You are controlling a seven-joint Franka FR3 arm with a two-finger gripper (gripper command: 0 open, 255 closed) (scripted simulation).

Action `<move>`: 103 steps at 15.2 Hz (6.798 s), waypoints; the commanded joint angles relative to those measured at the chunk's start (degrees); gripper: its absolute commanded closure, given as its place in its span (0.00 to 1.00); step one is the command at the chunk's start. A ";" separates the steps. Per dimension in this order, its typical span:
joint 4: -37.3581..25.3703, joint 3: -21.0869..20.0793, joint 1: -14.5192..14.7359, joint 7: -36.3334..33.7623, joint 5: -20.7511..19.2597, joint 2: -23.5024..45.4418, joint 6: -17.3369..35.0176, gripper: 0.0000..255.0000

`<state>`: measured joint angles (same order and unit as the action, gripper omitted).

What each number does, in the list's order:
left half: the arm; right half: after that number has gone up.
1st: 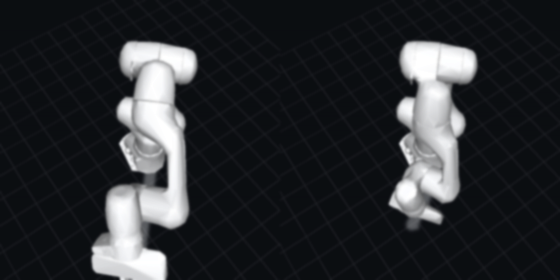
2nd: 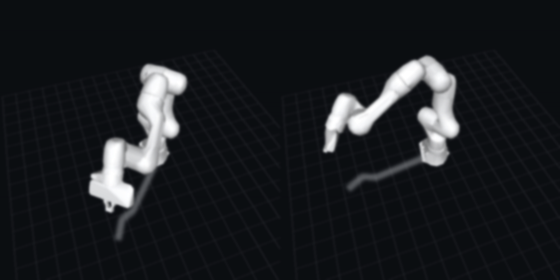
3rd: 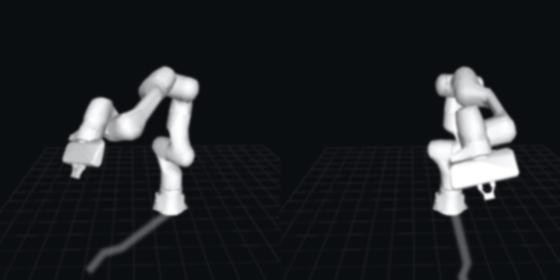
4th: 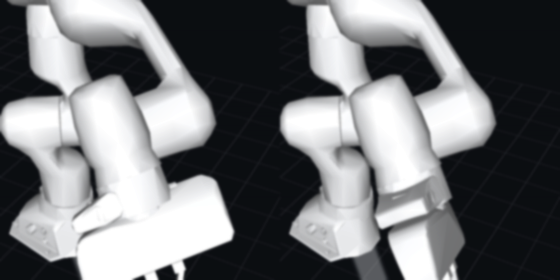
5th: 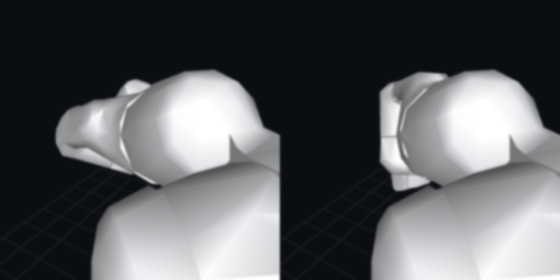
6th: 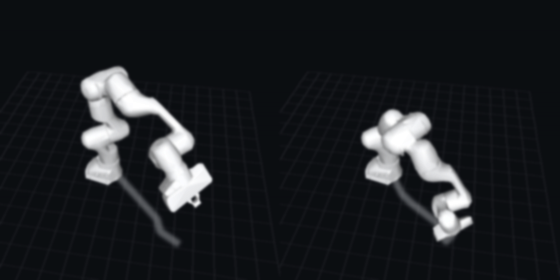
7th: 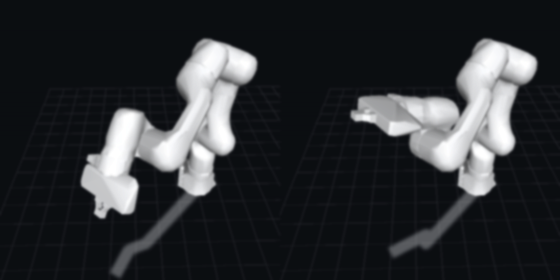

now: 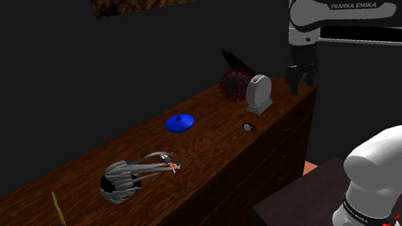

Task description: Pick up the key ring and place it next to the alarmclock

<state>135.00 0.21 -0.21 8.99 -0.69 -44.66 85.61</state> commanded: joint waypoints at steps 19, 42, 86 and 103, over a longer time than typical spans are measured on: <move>-0.10 -17.82 6.56 -17.90 10.66 19.60 23.88 0.00; -33.80 -29.27 17.40 -47.19 -10.12 66.71 38.88 0.00; -40.95 -29.59 18.63 -47.31 -9.76 66.91 32.18 1.00; -51.48 -30.40 19.05 -46.39 -8.33 64.93 19.97 1.00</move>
<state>84.61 -30.16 18.70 -37.41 -8.98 20.12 106.53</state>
